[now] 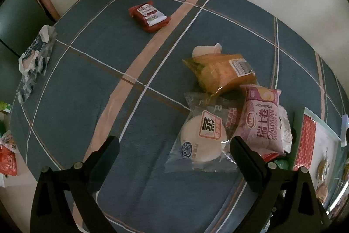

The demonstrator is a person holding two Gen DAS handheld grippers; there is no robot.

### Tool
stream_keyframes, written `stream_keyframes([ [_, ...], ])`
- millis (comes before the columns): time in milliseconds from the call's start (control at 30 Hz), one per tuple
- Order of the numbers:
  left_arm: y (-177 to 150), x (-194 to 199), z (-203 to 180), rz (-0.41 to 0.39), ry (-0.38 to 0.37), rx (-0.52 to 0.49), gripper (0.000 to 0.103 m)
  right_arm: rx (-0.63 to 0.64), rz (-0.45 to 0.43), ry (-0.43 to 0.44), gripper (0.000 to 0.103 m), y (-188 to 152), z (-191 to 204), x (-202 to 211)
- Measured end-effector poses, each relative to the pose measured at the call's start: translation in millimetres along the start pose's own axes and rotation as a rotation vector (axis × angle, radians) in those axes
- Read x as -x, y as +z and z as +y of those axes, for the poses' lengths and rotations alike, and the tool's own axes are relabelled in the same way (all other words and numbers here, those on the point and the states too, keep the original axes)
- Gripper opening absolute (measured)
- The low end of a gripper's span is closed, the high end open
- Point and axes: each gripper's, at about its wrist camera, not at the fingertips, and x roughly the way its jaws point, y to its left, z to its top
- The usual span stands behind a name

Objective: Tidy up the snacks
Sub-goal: 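Move both grippers back toward the remaining snacks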

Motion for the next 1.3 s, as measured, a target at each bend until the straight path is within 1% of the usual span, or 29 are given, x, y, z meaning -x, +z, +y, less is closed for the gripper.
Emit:
stream_keyframes([
  [100, 0.4, -0.6, 1.0, 0.004, -0.003, 0.007, 0.101, -0.003, 0.001, 0.028, 0.077, 1.0, -1.1, -0.7],
  [167, 1.2, -3.4, 2.3, 0.007, -0.005, 0.012, 0.101, 0.0, 0.006, 0.039, 0.07, 1.8, -0.7, -4.2],
  [267, 2.5, -6.4, 3.7, 0.015, -0.01, 0.018, 0.101, -0.005, 0.027, 0.05, 0.062, 1.2, -5.2, -8.4],
  [367, 3.2, -10.6, 4.6, 0.025, -0.016, 0.023, 0.101, 0.0, 0.021, 0.038, 0.058, 1.8, -6.2, -7.8],
  [533, 4.7, -16.3, 5.5, 0.038, -0.024, 0.029, 0.101, -0.011, 0.017, 0.04, 0.057, 3.6, -6.6, -9.9],
  [600, 5.4, -18.4, 5.5, 0.042, -0.025, 0.032, 0.101, -0.006, 0.015, 0.011, 0.057, 4.0, -7.6, -9.1],
  [633, 5.0, -17.7, 5.7, 0.043, -0.026, 0.033, 0.101, 0.005, 0.016, 0.001, 0.056, 4.1, -8.7, -7.7],
  [833, 5.0, -18.9, 5.6, 0.044, -0.027, 0.036, 0.101, 0.016, 0.019, -0.013, 0.056, 3.8, -6.6, -9.2],
  [1033, 5.1, -19.7, 5.2, 0.045, -0.024, 0.035, 0.101, 0.018, 0.016, -0.033, 0.056, 1.8, 3.6, -13.1],
  [1300, 5.8, -23.3, 2.1, 0.053, -0.017, 0.036, 0.101, -0.006, 0.018, 0.0, 0.056, 2.8, 0.1, -13.5],
])
